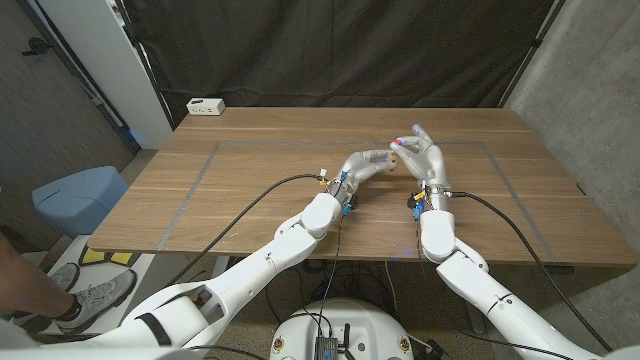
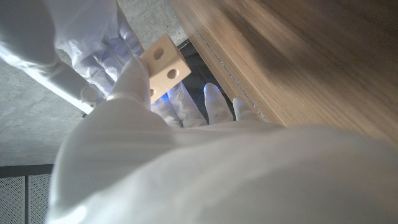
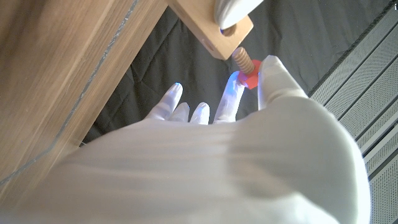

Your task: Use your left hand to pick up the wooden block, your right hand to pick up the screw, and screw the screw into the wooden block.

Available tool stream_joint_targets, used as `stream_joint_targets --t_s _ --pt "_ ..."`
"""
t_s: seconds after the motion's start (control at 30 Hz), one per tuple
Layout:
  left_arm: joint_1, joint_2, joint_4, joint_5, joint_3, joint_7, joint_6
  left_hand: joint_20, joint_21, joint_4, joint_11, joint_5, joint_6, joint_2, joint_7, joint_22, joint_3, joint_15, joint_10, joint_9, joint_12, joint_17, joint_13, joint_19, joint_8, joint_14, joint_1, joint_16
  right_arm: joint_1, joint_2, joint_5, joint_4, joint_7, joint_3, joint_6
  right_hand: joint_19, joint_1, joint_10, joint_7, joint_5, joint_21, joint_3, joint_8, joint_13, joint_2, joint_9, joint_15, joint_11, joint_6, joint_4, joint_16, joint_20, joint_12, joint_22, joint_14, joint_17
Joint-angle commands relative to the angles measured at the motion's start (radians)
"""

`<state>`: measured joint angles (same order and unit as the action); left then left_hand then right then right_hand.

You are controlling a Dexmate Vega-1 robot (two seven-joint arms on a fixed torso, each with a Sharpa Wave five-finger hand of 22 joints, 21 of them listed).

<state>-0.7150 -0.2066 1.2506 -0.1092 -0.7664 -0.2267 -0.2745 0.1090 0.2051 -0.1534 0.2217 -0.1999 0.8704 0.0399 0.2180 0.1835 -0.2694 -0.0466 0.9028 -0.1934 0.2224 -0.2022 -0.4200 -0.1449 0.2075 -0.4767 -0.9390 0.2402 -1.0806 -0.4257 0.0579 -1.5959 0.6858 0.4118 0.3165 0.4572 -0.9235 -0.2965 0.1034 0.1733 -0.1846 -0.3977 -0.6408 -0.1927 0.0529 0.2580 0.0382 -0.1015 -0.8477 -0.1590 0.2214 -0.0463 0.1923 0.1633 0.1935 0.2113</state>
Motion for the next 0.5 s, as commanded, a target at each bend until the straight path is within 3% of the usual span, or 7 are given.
stream_joint_targets --t_s 0.03,0.5 --pt "0.004 0.001 -0.008 -0.003 0.001 0.004 -0.004 0.004 0.005 0.008 -0.001 -0.007 0.038 0.008 -0.010 0.003 -0.002 -0.095 0.007 -0.003 0.001 -0.002 -0.005 0.000 0.007 -0.009 -0.002 -0.001 0.017 0.017 0.003 0.027 0.011 0.011 0.008 0.001 -0.004 -0.001 -0.002 0.006 -0.002 -0.008 -0.008 -0.003 -0.008 0.004 0.061 -0.006 -0.001 0.002 -0.002 -0.053 0.002 0.002 0.009 0.005" --pt "0.009 0.003 -0.016 -0.008 0.002 0.009 -0.004 0.004 0.005 0.008 -0.001 -0.007 0.038 0.009 -0.010 0.004 -0.001 -0.095 0.006 -0.003 0.001 -0.002 -0.006 0.000 0.007 -0.009 -0.002 -0.001 0.019 0.025 -0.002 0.033 0.021 0.014 0.002 0.002 -0.007 -0.001 -0.001 0.006 -0.003 -0.010 -0.010 -0.003 -0.008 0.002 0.061 -0.006 -0.004 0.000 -0.002 -0.055 0.002 0.002 0.010 0.004"
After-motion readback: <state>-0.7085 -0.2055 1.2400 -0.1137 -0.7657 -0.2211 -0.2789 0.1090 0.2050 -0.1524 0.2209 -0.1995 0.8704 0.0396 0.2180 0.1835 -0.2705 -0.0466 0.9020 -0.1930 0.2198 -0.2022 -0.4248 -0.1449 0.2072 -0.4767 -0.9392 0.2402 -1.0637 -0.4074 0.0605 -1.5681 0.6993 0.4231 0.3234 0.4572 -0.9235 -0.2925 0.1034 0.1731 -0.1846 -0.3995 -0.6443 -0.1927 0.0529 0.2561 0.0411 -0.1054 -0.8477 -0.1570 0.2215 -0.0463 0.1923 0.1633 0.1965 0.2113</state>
